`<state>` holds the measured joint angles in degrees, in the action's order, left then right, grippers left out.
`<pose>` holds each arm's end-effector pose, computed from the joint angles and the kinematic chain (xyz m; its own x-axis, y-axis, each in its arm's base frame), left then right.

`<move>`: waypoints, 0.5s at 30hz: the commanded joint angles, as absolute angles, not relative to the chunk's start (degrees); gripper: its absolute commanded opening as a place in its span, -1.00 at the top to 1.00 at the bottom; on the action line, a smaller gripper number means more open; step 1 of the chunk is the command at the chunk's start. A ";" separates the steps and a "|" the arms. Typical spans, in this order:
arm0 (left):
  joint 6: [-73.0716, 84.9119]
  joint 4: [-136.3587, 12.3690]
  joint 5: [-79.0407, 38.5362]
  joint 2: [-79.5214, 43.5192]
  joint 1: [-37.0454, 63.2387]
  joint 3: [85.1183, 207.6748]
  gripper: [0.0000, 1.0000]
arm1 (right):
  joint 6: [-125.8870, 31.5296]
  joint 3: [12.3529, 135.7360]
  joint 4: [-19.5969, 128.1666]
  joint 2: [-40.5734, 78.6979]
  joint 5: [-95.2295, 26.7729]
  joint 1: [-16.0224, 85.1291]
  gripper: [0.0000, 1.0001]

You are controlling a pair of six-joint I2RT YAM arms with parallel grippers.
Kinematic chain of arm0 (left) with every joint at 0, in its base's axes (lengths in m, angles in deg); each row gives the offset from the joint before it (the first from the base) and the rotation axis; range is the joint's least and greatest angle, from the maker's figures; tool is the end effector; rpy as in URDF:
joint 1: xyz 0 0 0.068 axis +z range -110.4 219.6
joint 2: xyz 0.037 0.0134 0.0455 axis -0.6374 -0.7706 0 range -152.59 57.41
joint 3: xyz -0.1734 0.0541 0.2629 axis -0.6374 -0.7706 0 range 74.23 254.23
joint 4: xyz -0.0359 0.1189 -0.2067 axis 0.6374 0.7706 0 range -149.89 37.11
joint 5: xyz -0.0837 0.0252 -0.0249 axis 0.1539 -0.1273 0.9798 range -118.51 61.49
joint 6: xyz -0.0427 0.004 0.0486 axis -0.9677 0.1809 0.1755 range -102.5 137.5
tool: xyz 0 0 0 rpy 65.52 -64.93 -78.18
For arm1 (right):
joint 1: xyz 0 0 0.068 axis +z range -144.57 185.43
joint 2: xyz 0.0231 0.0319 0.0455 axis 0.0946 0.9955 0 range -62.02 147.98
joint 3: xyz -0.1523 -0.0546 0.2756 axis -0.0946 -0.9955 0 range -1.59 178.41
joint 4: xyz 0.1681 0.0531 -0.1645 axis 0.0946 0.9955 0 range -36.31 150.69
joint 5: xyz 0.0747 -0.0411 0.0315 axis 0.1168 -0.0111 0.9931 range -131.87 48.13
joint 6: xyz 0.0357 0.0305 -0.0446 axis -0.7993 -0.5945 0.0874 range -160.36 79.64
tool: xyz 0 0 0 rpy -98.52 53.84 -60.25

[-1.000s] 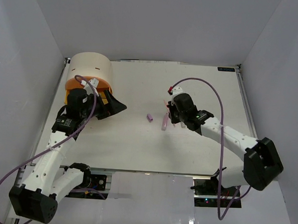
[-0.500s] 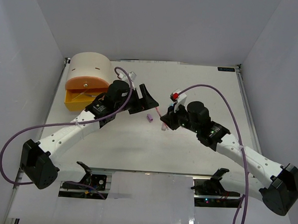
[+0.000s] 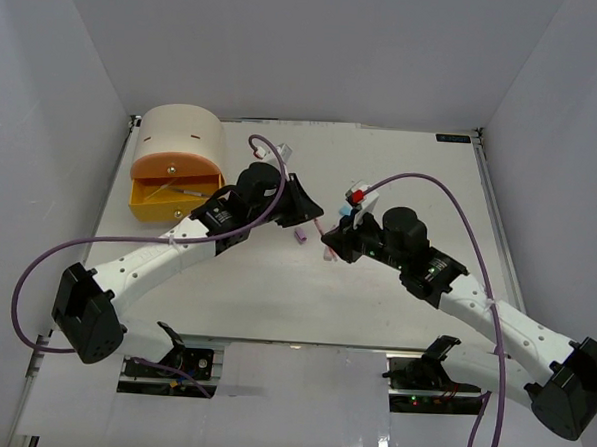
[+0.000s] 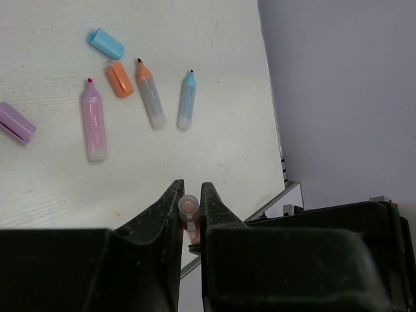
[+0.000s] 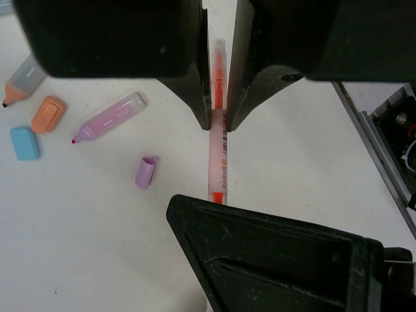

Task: Sort the stationery into containers
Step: Place the pen in the storage box.

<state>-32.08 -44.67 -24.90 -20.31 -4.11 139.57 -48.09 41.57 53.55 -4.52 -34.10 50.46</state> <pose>0.2108 -0.2060 0.3715 -0.7729 -0.3124 -0.5523 0.2183 0.6864 -0.6937 0.1390 0.1490 0.3491 -0.2784 -0.0903 -0.9562 -0.7632 0.6252 0.1632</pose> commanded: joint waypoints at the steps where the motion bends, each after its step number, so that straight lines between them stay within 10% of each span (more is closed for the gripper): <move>1: -31.81 -45.74 -27.19 -18.45 -4.52 140.85 0.65 | -48.01 40.86 50.70 -5.94 -33.34 50.69 0.63; 3: -31.81 -45.91 -27.63 -18.01 -4.61 140.32 0.77 | -48.19 40.42 50.53 -6.21 -33.78 50.60 0.58; 10: -31.81 -45.65 -34.03 -15.46 -4.53 138.04 0.79 | -48.98 39.90 51.84 -7.87 -37.11 50.69 -0.62; 15: -32.60 -43.90 -39.23 -9.58 0.46 134.44 0.70 | -49.68 38.40 53.60 -11.04 -41.15 50.52 -0.97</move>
